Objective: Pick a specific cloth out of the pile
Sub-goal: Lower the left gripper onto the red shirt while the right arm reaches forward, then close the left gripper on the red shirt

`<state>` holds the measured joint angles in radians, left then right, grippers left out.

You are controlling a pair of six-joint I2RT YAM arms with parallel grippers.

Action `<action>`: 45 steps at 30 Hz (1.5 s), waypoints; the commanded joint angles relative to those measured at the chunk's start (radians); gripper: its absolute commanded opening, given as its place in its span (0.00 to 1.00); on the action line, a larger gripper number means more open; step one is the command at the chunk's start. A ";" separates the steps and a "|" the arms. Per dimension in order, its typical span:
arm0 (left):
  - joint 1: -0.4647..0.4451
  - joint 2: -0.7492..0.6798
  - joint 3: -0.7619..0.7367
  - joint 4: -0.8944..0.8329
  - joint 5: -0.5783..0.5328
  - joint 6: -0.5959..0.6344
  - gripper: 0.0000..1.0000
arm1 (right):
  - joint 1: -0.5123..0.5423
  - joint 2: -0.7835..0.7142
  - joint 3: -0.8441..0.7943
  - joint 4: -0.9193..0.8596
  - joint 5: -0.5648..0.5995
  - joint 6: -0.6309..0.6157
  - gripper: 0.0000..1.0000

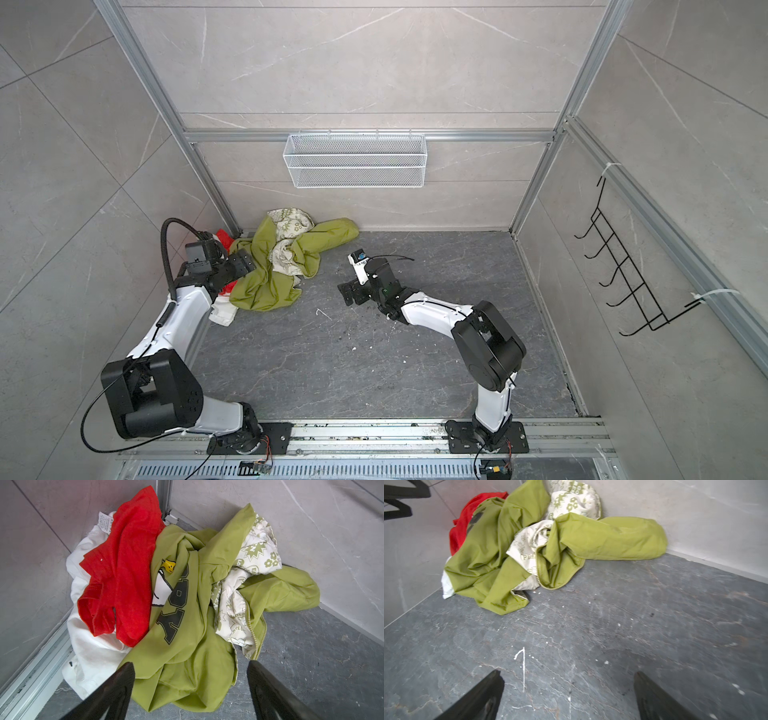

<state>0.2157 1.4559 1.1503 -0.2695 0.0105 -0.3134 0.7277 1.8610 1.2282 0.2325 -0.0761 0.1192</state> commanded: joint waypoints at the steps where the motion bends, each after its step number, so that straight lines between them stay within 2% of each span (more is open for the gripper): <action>1: 0.047 0.029 0.045 0.008 0.010 0.008 0.86 | 0.016 0.041 0.044 -0.025 -0.042 -0.001 0.99; 8: 0.156 0.108 0.087 0.051 0.036 -0.027 0.82 | 0.030 0.041 0.035 -0.012 -0.078 0.020 0.99; 16: 0.225 0.247 0.198 0.021 0.062 0.004 0.77 | 0.032 0.018 0.014 -0.032 -0.095 0.030 0.99; 26: 0.239 0.375 0.300 0.044 0.116 -0.004 0.74 | 0.031 0.027 0.028 -0.038 -0.125 0.033 0.99; 33: 0.240 0.439 0.329 0.083 0.165 -0.062 0.69 | 0.032 0.042 0.044 -0.041 -0.149 0.045 0.99; 45: 0.241 0.478 0.358 0.086 0.180 -0.065 0.47 | 0.032 0.032 0.035 -0.036 -0.153 0.058 0.99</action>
<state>0.4500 1.9213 1.4670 -0.2111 0.1658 -0.3645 0.7544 1.8919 1.2495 0.2016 -0.2146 0.1619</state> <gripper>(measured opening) 0.475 0.993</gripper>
